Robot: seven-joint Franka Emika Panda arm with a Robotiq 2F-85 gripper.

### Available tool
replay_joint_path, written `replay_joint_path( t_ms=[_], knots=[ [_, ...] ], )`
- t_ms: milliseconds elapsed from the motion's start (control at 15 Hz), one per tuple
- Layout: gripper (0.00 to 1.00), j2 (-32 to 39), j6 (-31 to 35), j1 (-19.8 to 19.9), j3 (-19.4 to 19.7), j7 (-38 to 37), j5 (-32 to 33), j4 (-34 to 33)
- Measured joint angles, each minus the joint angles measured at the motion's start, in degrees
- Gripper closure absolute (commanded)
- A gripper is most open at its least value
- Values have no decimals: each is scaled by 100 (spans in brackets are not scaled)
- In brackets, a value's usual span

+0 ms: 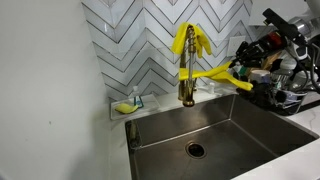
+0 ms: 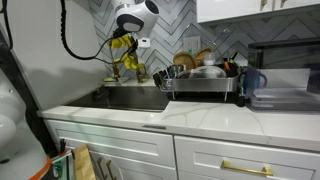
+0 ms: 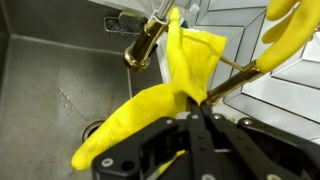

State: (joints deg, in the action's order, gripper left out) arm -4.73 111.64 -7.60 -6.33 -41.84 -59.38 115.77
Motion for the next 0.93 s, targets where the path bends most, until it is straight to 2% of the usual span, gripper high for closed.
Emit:
replay_joint_path(
  t_ms=[533,733,933],
  knots=[
    [100,-692,-180,35,-41,-752,1474,-36],
    [98,-879,-179,81,-49,-877,1769,-64],
    [98,-973,-179,101,-53,-878,1802,-135]
  ],
)
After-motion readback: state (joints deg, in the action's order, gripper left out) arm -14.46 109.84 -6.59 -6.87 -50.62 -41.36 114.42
